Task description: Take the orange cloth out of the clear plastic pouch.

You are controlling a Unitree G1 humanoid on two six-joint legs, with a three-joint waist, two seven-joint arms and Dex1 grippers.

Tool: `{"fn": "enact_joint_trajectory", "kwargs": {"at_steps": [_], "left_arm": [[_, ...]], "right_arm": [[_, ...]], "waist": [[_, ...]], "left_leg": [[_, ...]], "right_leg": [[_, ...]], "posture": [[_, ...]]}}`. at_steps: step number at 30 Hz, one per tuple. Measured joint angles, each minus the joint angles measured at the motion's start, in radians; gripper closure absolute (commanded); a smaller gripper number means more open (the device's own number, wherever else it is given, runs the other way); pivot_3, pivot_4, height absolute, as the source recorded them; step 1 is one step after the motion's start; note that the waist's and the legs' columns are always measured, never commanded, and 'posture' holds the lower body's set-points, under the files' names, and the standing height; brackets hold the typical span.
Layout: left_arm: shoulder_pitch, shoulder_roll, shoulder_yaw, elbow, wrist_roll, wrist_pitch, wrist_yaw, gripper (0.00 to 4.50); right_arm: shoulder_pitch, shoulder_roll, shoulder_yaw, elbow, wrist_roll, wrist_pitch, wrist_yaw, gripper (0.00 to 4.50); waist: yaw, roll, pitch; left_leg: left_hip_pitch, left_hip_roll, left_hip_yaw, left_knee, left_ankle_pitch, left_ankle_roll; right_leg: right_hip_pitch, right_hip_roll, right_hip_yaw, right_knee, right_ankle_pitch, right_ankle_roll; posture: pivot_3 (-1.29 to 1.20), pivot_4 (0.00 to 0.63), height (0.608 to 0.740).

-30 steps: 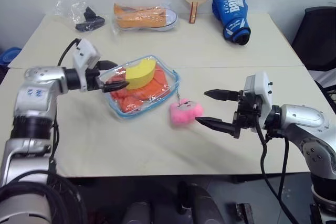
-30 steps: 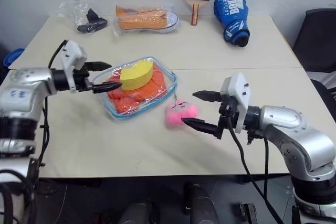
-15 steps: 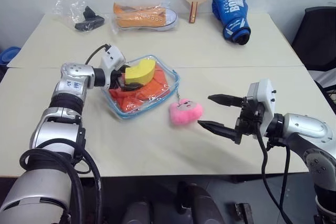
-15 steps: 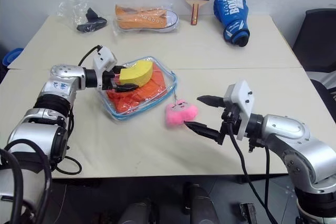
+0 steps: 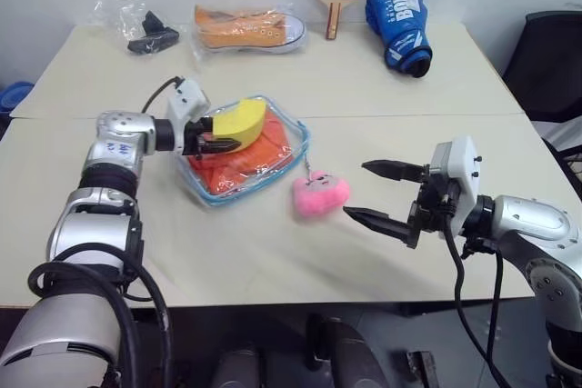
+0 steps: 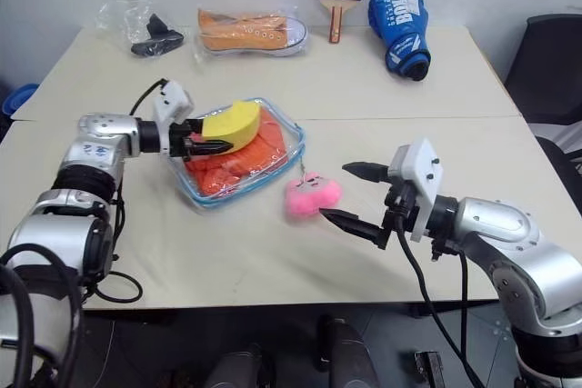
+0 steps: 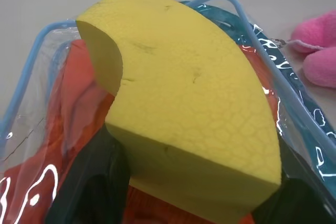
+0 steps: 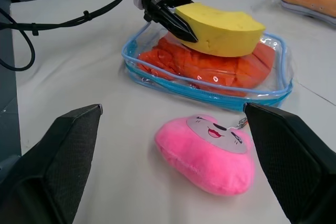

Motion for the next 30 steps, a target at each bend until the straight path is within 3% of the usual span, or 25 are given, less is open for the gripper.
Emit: {"fn": "enact_joint_trajectory", "kwargs": {"at_steps": [4, 9, 13, 17, 24, 30], "left_arm": [[0.191, 0.131, 0.096, -0.204, -0.037, 0.078, 0.094, 2.11], [0.567, 0.251, 0.354, -0.526, -0.08, 0.282, 0.359, 2.11], [0.832, 0.222, 0.545, -0.722, -0.104, 0.436, 0.526, 2.11], [0.942, 0.157, 0.632, -0.857, -0.144, 0.529, 0.613, 2.11], [1.014, 0.106, 0.678, -0.949, -0.211, 0.597, 0.67, 0.03], [1.108, 0.112, 0.715, -1.037, -0.238, 0.627, 0.671, 0.03]], "right_arm": [[-0.062, 0.017, 0.048, 0.012, -0.011, -0.017, 0.016, 0.0], [-0.123, 0.047, 0.119, 0.05, -0.017, -0.033, 0.052, 0.0], [-0.167, 0.058, 0.165, 0.102, -0.03, -0.048, 0.099, 0.0], [-0.22, 0.072, 0.209, 0.161, -0.057, -0.071, 0.15, 0.0], [-0.265, 0.091, 0.243, 0.219, -0.094, -0.103, 0.215, 0.0], [-0.273, 0.097, 0.252, 0.24, -0.106, -0.104, 0.242, 0.0]], "waist": [[-0.019, 0.0, 0.0], [-0.022, -0.001, 0.0], [-0.01, -0.004, -0.001], [0.021, -0.007, -0.003], [0.028, -0.007, -0.003], [0.009, -0.008, -0.003]], "left_leg": [[0.002, 0.001, -0.001, 0.0, 0.0, 0.0], [0.003, 0.002, -0.001, 0.0, 0.0, -0.001], [0.002, 0.001, -0.003, 0.0, -0.001, 0.0], [0.001, 0.0, -0.002, 0.001, 0.0, 0.001], [0.001, -0.001, -0.002, 0.0, 0.0, 0.001], [0.001, 0.0, -0.002, 0.0, 0.0, 0.001]], "right_leg": [[0.0, -0.001, 0.001, 0.002, 0.0, 0.0], [-0.001, -0.003, 0.002, 0.004, -0.001, -0.002], [-0.001, -0.006, 0.0, 0.003, -0.001, -0.002], [-0.001, -0.011, -0.003, 0.003, -0.001, -0.002], [-0.001, -0.011, -0.004, 0.002, -0.001, -0.002], [-0.001, -0.011, -0.004, 0.002, -0.001, -0.002]], "posture": [[0.0, 0.15, 0.74], [0.0, 0.15, 0.74], [0.0, 0.15, 0.74], [0.0, 0.15, 0.74], [0.0, 0.15, 0.74], [0.0, 0.15, 0.74]]}}
